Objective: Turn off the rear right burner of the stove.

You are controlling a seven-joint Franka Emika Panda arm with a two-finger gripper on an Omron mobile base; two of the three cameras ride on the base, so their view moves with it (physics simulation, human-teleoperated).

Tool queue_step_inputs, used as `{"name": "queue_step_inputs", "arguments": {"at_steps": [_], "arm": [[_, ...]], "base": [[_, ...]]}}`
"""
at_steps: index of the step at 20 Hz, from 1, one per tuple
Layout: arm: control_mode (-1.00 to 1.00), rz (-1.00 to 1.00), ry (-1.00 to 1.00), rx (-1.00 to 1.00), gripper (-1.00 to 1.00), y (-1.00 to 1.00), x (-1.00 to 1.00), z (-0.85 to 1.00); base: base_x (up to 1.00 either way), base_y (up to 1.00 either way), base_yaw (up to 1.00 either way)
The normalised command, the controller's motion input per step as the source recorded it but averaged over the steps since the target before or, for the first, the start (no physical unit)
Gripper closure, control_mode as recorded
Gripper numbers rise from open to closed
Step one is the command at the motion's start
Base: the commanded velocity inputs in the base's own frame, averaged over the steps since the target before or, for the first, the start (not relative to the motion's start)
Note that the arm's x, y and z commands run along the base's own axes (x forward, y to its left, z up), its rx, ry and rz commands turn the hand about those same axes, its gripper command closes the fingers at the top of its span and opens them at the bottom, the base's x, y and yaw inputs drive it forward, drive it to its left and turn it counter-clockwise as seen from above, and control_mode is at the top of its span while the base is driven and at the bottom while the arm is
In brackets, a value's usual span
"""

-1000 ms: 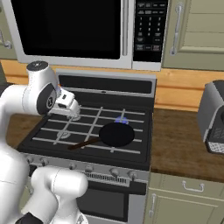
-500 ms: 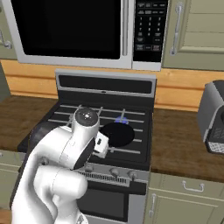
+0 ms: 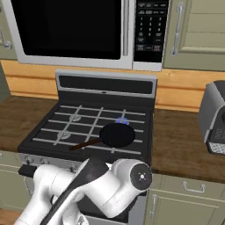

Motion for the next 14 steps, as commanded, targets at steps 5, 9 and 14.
{"name": "queue_step_inputs", "arguments": {"at_steps": [5, 9, 14], "arm": [[-1.00, 0.43, -0.56, -0.23, -1.00, -0.71, -0.21, -0.59], [-1.00, 0.45, -0.57, -0.32, -1.00, -0.60, -0.27, -0.61], [-1.00, 0.27, -0.59, -0.40, -1.00, -0.10, 0.01, -0.62]], "base": [[0.00, 0.00, 0.00], [0.00, 0.00, 0.00], [0.00, 0.00, 0.00]]}}
